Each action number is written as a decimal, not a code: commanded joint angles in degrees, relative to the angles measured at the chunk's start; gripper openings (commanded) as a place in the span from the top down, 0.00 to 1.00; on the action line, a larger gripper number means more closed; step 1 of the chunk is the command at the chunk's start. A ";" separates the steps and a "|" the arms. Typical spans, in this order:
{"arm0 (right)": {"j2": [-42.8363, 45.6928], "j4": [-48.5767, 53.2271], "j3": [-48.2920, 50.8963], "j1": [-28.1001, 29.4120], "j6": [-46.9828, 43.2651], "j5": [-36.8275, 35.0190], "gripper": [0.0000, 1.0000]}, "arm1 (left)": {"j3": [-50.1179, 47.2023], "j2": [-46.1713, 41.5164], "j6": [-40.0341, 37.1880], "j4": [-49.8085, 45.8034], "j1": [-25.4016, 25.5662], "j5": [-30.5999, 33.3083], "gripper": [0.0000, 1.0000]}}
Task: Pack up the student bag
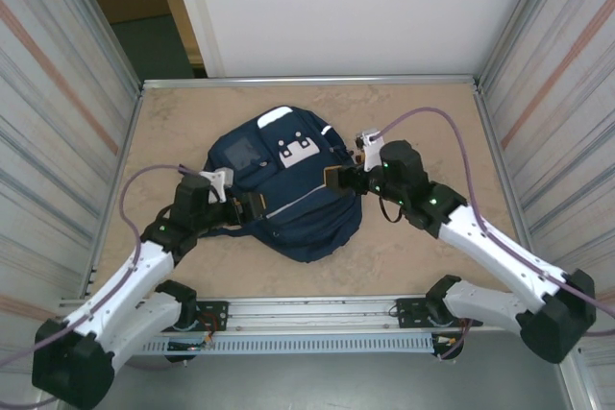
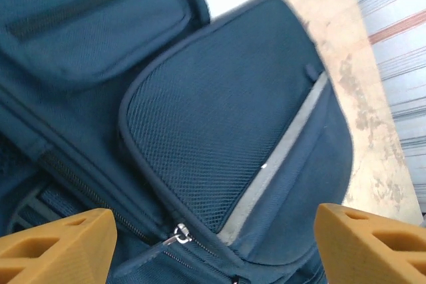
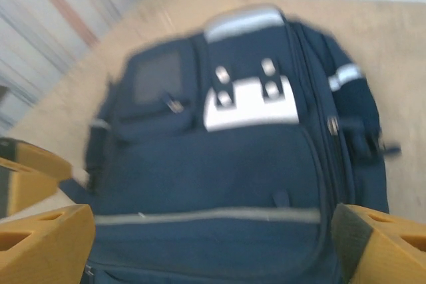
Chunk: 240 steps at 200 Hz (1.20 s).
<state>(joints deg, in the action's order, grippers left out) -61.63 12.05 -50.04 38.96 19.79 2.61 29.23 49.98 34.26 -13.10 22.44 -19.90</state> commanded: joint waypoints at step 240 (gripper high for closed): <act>-31.61 -4.88 -8.62 -12.73 0.95 7.86 0.68 | 11.99 20.08 22.50 3.64 1.24 -10.37 1.00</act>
<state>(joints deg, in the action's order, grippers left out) -90.41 12.62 -53.56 30.59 26.87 7.20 41.56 72.90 49.89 -14.48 22.00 -27.49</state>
